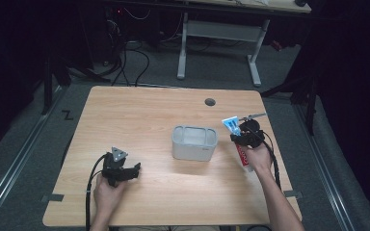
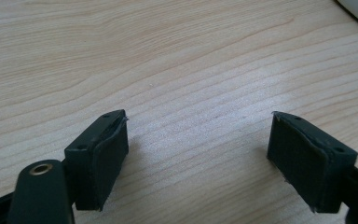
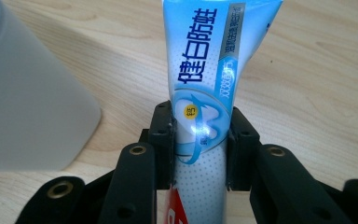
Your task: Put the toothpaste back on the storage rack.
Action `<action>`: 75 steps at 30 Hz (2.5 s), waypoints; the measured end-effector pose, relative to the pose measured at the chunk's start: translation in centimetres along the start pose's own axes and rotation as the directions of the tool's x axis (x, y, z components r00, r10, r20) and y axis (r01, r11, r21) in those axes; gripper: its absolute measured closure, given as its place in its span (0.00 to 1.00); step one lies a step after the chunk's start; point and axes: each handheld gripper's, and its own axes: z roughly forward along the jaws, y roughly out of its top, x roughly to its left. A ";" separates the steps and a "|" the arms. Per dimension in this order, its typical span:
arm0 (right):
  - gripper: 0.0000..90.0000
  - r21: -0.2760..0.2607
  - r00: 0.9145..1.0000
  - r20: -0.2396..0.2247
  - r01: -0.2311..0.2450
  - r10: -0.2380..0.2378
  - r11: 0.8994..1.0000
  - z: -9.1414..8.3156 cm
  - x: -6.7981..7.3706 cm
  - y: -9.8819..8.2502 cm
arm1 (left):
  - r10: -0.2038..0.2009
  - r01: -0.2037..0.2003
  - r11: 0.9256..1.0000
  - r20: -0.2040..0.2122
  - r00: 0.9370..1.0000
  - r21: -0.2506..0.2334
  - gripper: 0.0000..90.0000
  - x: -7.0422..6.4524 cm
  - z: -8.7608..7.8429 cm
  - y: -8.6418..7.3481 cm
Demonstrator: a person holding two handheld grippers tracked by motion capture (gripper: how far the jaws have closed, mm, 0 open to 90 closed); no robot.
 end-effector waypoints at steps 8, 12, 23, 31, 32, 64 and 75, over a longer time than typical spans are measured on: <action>0.77 -0.037 1.000 -0.025 0.005 -0.006 0.999 -0.9 0.4 0.2 | -0.002 0.002 1.000 0.001 1.000 0.000 0.23 0.0 0.0 0.0; 0.77 -0.055 0.999 -0.039 -0.003 0.001 0.998 -1.4 0.5 0.1 | -0.002 0.002 1.000 0.002 1.000 0.000 0.23 0.0 0.0 0.0; 0.77 -0.106 0.997 -0.050 0.045 -0.051 0.993 -3.3 1.5 0.1 | -0.002 0.002 1.000 0.002 1.000 0.000 0.23 0.0 0.0 0.0; 0.77 -0.148 0.993 -0.093 0.059 -0.073 0.987 -4.6 2.2 0.4 | -0.001 0.001 1.000 0.001 1.000 0.000 0.23 0.0 0.0 0.0; 0.77 -0.154 0.993 -0.094 0.057 -0.072 0.986 -4.8 2.3 0.4 | -0.001 0.001 1.000 0.001 1.000 0.000 0.23 0.0 0.0 0.0; 0.78 -0.309 0.956 -0.237 0.095 -0.173 0.946 -8.4 5.6 2.7 | -0.001 0.001 1.000 0.002 1.000 0.000 0.23 0.0 0.0 0.0; 0.78 -0.339 0.940 -0.260 0.124 -0.220 0.933 -9.0 7.0 4.4 | 0.000 0.000 1.000 0.002 1.000 0.001 0.23 0.0 0.0 0.0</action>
